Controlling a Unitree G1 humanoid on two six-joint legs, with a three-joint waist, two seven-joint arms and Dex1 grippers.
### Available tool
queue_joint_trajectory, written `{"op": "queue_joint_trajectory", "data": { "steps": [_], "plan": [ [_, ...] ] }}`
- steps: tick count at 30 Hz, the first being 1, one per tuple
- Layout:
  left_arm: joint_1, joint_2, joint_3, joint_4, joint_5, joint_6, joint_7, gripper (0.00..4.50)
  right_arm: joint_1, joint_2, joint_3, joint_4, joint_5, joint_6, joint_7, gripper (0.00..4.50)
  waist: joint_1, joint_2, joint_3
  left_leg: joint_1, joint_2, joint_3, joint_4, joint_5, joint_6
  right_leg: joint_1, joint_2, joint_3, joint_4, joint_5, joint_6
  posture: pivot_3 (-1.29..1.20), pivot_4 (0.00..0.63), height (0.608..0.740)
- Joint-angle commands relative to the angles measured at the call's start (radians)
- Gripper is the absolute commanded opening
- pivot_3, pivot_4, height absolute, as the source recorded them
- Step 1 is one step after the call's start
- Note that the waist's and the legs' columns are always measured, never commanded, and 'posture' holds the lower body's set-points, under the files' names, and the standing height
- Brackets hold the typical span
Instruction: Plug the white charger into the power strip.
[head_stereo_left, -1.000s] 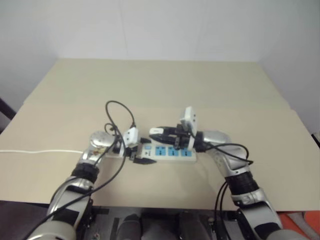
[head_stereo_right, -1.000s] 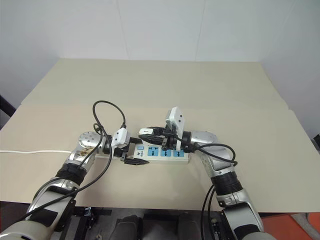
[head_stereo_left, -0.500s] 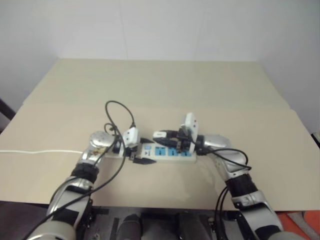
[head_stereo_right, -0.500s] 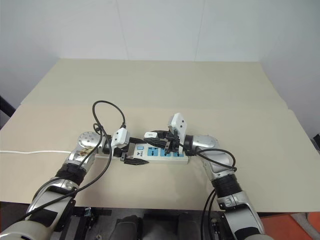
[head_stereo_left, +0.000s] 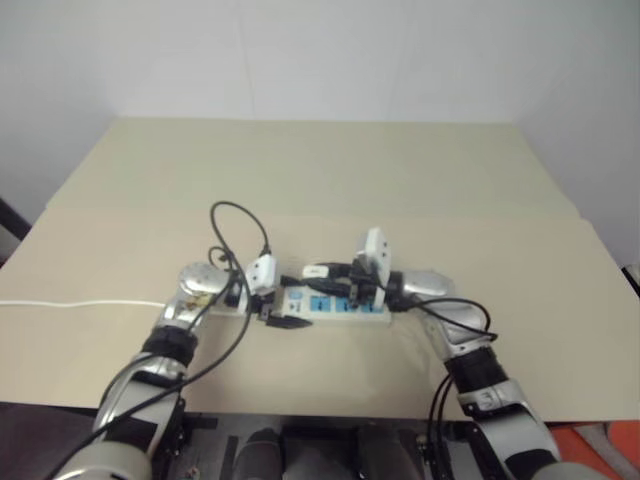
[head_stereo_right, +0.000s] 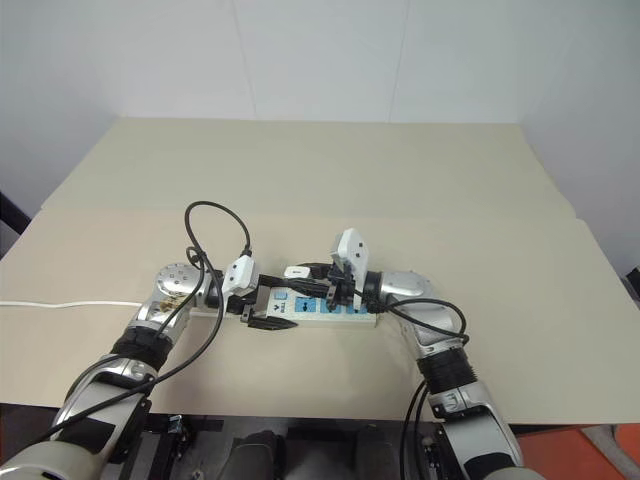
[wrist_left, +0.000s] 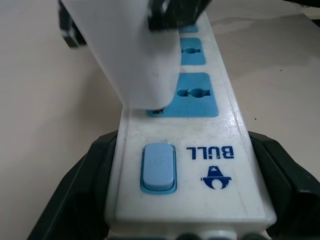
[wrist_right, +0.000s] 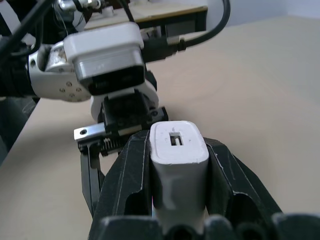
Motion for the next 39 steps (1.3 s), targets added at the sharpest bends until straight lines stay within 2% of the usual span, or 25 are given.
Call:
{"op": "queue_joint_trajectory", "data": {
  "steps": [1,15,25,35,39],
  "plan": [
    [0.0,0.013,0.003,-0.021,0.009,-0.001,-0.002,3.3,-0.02,0.003,-0.005,-0.005,-0.003,-0.027,0.0,1.19,0.0,0.0,0.0,0.0,0.0,0.0,0.0,0.0,0.0,0.0,0.0,0.0,0.0,0.0,0.0,0.0,0.15,0.74],
    [0.004,0.018,0.001,-0.027,0.007,0.003,-0.005,3.3,-0.047,0.012,-0.021,0.038,-0.007,-0.048,-0.003,1.19,-0.003,0.0,0.0,0.0,0.0,0.0,0.0,0.0,0.0,0.0,0.0,0.0,0.0,0.0,0.0,0.0,0.15,0.74],
    [0.013,0.032,0.002,-0.041,0.001,0.009,-0.018,3.3,-0.008,-0.103,0.011,0.06,-0.015,-0.094,0.176,1.19,0.002,0.0,0.0,0.0,0.0,0.0,0.0,0.0,0.0,0.0,0.0,0.0,-0.001,0.0,0.0,0.0,0.15,0.74],
    [0.021,0.045,0.006,-0.055,0.004,0.017,-0.017,3.3,-0.007,-0.144,0.013,0.149,-0.043,-0.167,0.19,1.19,0.002,0.0,0.0,0.001,0.0,0.0,0.0,0.0,0.0,0.001,0.0,0.0,0.0,0.0,0.0,0.0,0.15,0.74],
    [0.019,0.045,0.006,-0.052,0.005,0.016,-0.016,3.3,-0.016,-0.13,0.024,0.154,-0.052,-0.175,0.174,1.19,0.002,0.0,0.0,0.001,0.0,0.0,0.0,0.0,0.0,0.001,0.0,0.0,0.0,0.0,0.0,0.0,0.15,0.74]
  ]
}}
